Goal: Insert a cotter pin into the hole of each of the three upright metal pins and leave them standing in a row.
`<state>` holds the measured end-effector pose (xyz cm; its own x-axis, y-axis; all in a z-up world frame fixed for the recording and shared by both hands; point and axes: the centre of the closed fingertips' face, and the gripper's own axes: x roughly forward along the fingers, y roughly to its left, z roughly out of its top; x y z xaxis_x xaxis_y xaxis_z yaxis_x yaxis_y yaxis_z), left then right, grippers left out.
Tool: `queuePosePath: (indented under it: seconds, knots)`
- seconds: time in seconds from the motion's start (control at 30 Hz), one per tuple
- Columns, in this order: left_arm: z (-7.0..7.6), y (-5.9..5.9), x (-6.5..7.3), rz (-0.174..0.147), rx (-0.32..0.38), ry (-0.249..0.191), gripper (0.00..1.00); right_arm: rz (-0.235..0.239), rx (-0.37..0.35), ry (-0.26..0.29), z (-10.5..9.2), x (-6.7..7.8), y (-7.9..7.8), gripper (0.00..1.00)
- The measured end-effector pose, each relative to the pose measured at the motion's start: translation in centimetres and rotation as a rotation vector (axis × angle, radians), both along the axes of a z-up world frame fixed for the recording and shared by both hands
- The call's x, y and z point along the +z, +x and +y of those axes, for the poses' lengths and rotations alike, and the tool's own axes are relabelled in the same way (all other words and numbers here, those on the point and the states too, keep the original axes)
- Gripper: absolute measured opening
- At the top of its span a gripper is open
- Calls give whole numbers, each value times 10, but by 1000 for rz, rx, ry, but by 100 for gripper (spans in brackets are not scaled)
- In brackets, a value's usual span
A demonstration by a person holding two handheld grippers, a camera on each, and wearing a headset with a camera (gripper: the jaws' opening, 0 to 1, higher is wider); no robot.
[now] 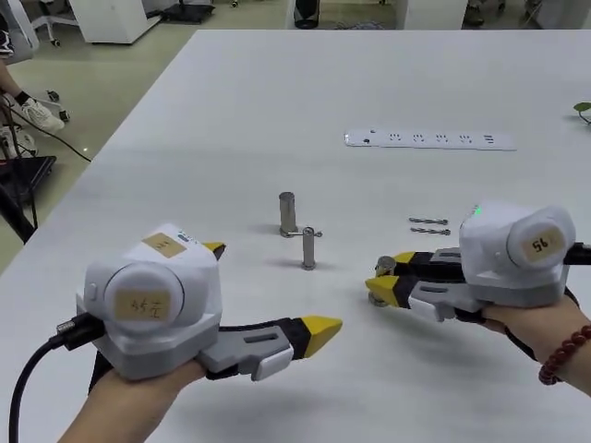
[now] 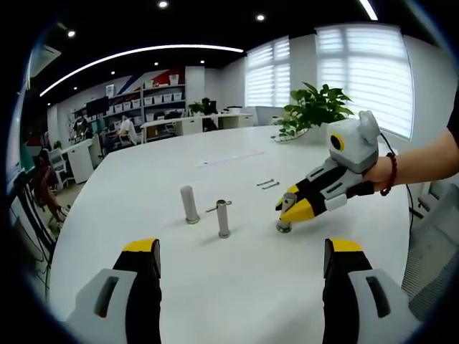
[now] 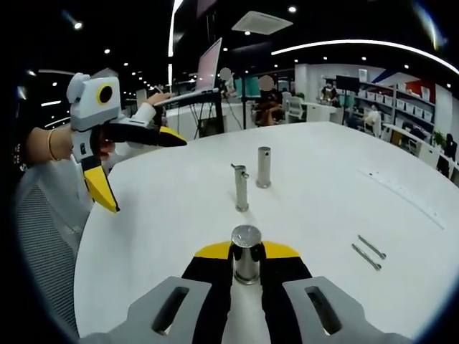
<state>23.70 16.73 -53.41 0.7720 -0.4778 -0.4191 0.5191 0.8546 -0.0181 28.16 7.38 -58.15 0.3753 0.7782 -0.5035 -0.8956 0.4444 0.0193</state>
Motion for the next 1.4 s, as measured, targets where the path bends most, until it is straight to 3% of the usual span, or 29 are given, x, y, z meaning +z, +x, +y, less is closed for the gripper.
queuePosePath:
  seconds: [0.1,0.33,0.7,0.83,1.03,1.23,1.4]
  knots:
    - [0,0,0,1,3,-6,94,19,5,-34,-2,-8,-2,10]
    - [2,1,1,7,11,-23,94,34,5,-35,-4,-10,-9,18]
    - [1,3,2,1,23,-21,95,84,-34,11,-18,4,-12,31]
    - [-1,4,2,1,19,-19,95,98,-46,13,-31,5,-10,34]
    - [-5,4,1,6,11,-23,96,88,-73,-10,-48,14,-3,33]
    - [-2,6,2,-12,32,-2,95,76,-110,-27,-62,22,8,32]
    - [-4,7,3,-18,34,-3,94,52,-123,-82,-72,25,19,30]
